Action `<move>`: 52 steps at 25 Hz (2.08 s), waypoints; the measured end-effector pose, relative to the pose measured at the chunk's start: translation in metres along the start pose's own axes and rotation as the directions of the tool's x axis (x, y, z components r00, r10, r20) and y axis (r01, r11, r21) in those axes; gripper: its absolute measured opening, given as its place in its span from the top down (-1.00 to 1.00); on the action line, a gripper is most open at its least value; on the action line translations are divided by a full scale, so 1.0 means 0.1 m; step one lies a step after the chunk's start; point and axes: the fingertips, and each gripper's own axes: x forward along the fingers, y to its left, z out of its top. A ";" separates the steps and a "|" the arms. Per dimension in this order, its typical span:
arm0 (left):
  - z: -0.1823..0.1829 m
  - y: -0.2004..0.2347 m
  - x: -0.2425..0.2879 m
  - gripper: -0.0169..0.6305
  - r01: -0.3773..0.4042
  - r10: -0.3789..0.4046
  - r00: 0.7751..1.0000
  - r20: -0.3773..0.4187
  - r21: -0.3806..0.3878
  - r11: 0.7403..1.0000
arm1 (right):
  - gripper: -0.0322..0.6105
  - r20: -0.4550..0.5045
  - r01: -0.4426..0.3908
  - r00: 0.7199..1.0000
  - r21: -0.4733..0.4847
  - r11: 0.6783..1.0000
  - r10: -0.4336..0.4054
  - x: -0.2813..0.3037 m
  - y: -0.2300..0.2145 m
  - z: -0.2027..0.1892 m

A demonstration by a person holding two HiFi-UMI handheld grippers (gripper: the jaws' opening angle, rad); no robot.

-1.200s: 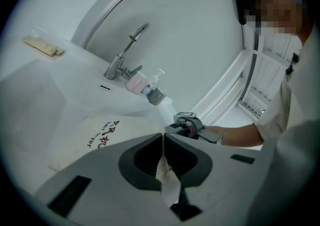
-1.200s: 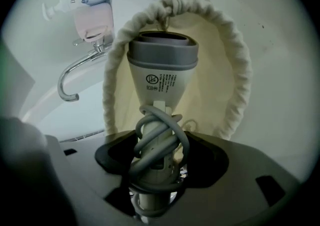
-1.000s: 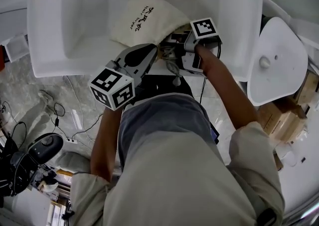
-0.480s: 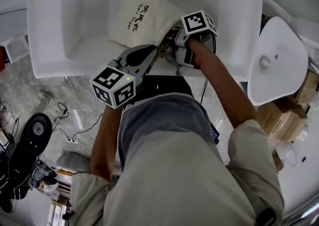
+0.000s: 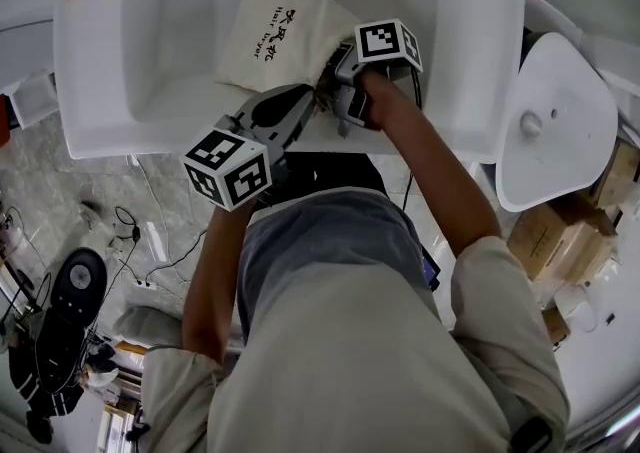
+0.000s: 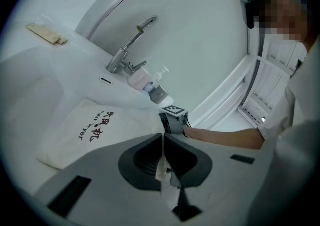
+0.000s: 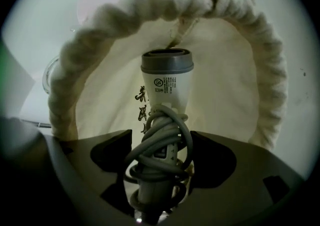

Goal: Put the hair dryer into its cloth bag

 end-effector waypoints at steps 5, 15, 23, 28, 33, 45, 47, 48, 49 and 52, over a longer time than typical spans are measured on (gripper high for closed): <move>-0.02 0.07 0.02 0.89 -0.008 0.008 1.000 0.009 -0.042 0.999 | -0.26 0.028 0.021 0.999 0.018 1.000 -0.021 0.03 -0.12 0.01; 0.01 0.11 0.08 0.89 -0.008 0.010 1.000 0.026 -0.063 0.998 | -0.40 0.043 -0.006 0.999 -0.052 0.999 0.008 -0.04 -0.03 0.05; -0.05 0.08 0.09 0.89 -0.001 0.004 0.999 0.032 -0.104 0.995 | -0.40 0.049 0.006 0.999 -0.079 0.997 -0.002 -0.16 -0.09 -0.02; -0.05 0.07 0.09 0.89 -0.006 0.012 0.999 0.050 -0.117 0.993 | -0.40 0.006 0.000 1.000 -0.129 0.992 0.001 -0.24 -0.12 -0.07; -0.03 0.07 0.06 0.88 -0.001 0.009 0.998 0.067 -0.122 0.992 | -0.47 -0.019 0.026 0.999 -0.210 0.977 -0.030 -0.34 -0.10 -0.15; -0.03 0.04 0.03 0.88 -0.002 0.008 0.998 0.068 -0.092 0.996 | -0.56 -0.019 0.105 0.993 -0.282 0.954 -0.115 -0.43 -0.11 -0.28; -0.03 0.05 0.03 0.88 -0.003 0.009 0.997 0.070 -0.089 0.996 | -0.59 -0.025 0.140 0.987 -0.326 0.935 -0.157 -0.43 -0.14 -0.30; -0.03 0.05 0.03 0.88 -0.001 0.006 0.998 0.070 -0.081 0.997 | -0.60 -0.025 0.154 0.985 -0.339 0.928 -0.172 -0.43 -0.14 -0.31; -0.03 0.04 0.02 0.88 0.005 0.000 0.998 0.070 -0.071 0.997 | -0.60 -0.022 0.160 0.984 -0.347 0.924 -0.179 -0.45 -0.13 -0.32; 0.01 -0.01 -0.01 0.88 0.012 -0.009 0.997 0.077 -0.037 0.999 | -0.60 0.025 0.194 0.978 -0.455 0.869 -0.206 -0.57 -0.02 -0.30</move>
